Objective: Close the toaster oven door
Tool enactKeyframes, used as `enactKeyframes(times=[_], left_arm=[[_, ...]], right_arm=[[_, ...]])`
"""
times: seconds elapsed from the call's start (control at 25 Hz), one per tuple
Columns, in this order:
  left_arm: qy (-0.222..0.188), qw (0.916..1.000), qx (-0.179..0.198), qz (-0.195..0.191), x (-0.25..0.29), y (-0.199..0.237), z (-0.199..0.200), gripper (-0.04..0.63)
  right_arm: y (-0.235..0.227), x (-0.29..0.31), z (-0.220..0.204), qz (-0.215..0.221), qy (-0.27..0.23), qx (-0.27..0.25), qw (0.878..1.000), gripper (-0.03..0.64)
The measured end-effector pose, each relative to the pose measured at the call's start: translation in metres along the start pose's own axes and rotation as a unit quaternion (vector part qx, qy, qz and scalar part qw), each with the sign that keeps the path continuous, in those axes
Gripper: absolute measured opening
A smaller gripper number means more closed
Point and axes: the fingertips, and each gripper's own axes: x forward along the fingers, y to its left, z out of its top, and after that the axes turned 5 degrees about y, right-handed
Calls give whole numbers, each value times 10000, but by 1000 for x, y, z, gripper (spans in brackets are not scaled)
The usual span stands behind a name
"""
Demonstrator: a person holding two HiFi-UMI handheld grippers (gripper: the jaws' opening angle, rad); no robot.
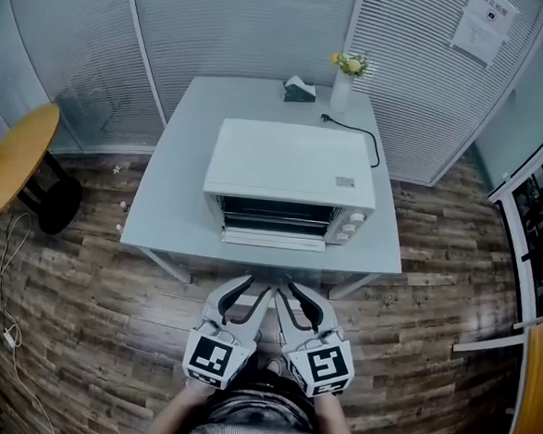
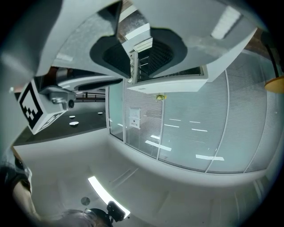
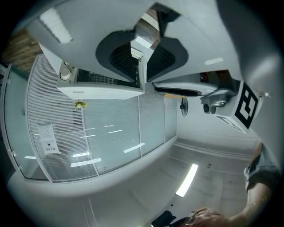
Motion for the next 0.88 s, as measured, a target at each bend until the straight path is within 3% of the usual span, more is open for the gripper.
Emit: enactKeyframes(times=[0.24,0.44,0.88], left_arm=[[125,9996,139,-227,18,22,-10,115],[149,9992,-81,-358,32,37,-13,115],[607,9943,365,-799,55,60,-59,115]], right_arm=[[-6,29,-8,-87,179,-20,9998,77],[-11,50,-9,-141,228,-25,9996,77],[-26,79,-40,-608,527,38,9967,78]])
